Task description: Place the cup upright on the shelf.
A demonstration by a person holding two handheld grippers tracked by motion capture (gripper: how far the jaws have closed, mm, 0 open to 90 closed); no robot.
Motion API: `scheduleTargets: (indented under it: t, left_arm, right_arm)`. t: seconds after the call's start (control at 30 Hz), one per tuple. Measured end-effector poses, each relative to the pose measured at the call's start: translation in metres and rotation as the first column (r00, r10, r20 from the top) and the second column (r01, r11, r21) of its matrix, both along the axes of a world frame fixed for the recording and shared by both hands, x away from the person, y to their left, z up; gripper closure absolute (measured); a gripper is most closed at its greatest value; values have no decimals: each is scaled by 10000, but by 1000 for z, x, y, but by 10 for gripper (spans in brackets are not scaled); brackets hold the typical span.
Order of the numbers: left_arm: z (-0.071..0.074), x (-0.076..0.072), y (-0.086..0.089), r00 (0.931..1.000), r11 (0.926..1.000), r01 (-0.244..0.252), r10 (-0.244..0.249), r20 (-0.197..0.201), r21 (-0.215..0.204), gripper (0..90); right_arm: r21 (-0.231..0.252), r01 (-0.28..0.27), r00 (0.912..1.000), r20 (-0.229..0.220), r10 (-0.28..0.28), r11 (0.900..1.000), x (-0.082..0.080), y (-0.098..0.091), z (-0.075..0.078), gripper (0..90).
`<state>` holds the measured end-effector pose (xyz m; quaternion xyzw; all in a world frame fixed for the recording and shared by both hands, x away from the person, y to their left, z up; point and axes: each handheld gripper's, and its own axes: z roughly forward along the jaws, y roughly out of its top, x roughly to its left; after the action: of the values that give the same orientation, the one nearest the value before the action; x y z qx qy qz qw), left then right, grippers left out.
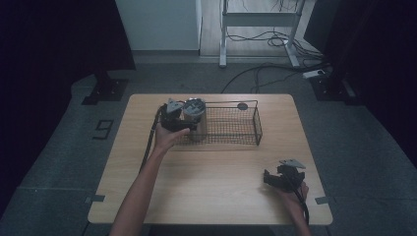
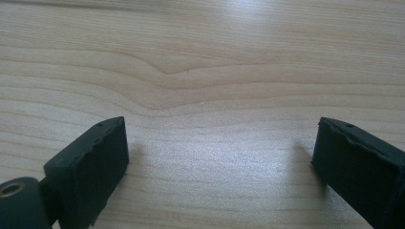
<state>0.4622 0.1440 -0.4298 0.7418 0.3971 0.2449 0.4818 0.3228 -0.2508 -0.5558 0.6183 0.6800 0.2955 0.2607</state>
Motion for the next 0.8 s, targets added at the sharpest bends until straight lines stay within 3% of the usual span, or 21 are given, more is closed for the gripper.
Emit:
scheduleTargets:
  t: [0.33,0.57,0.8]
  left_arm:
    - [8,-32,14,9995,9995,302,-301,121,-120,5]
    - [0,-63,26,9973,9973,731,-731,45,-4,12]
    - [-10,-84,39,9960,9960,891,-892,-59,-65,21]
  right_arm:
    - [4,8,10000,-21,-8,10000,0,0,0,47]
    - [19,25,10000,-8,-25,10000,0,0,0,48]
    - [2,10,10000,-9,-10,10000,0,0,0,48]
